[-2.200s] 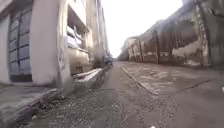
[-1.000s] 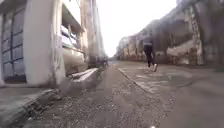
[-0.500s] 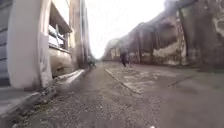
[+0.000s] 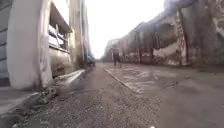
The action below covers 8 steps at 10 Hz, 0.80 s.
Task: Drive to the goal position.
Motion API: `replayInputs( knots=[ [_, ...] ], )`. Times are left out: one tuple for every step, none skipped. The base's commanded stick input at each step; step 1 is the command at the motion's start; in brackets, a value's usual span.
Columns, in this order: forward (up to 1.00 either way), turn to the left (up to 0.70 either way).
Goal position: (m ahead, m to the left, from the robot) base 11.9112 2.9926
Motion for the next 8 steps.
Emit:
replayInputs(
  knots=[
    [0.7, 0.0],
    [0.7, 0.0],
    [0.7, 0.0],
    [0.7, 0.0],
    [0.7, 0.0],
    [0.7, 0.0],
    [0.7, 0.0],
    [0.7, 0.0]
  ],
)
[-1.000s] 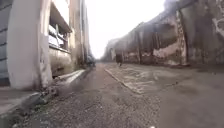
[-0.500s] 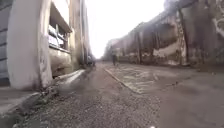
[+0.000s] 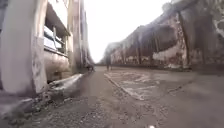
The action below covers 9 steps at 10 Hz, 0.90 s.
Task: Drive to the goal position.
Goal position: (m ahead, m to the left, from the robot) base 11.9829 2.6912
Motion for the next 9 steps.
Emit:
replayInputs(
  knots=[
    [0.7, 0.0],
    [0.7, 0.0],
    [0.7, 0.0],
    [0.7, 0.0],
    [0.7, 0.0],
    [0.7, 0.0],
    [0.7, 0.0],
    [0.7, 0.0],
    [0.7, 0.0]
  ],
)
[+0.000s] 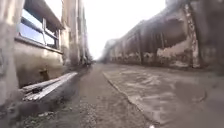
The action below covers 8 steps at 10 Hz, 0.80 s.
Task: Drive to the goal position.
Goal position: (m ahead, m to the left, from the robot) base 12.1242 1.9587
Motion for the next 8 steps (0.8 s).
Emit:
replayInputs(
  knots=[
    [0.7, 0.0],
    [0.7, 0.0],
    [0.7, 0.0],
    [0.7, 0.0],
    [0.7, 0.0],
    [0.7, 0.0],
    [0.7, 0.0],
    [0.7, 0.0]
  ],
)
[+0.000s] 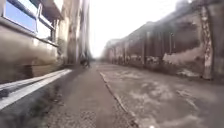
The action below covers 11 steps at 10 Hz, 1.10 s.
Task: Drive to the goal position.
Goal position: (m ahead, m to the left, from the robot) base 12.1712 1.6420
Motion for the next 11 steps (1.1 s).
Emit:
replayInputs(
  knots=[
    [0.7, 0.0],
    [0.7, 0.0],
    [0.7, 0.0],
    [0.7, 0.0],
    [0.7, 0.0],
    [0.7, 0.0],
    [0.7, 0.0],
    [0.7, 0.0],
    [0.85, 0.0],
    [0.85, 0.0],
    [0.85, 0.0]
  ],
)
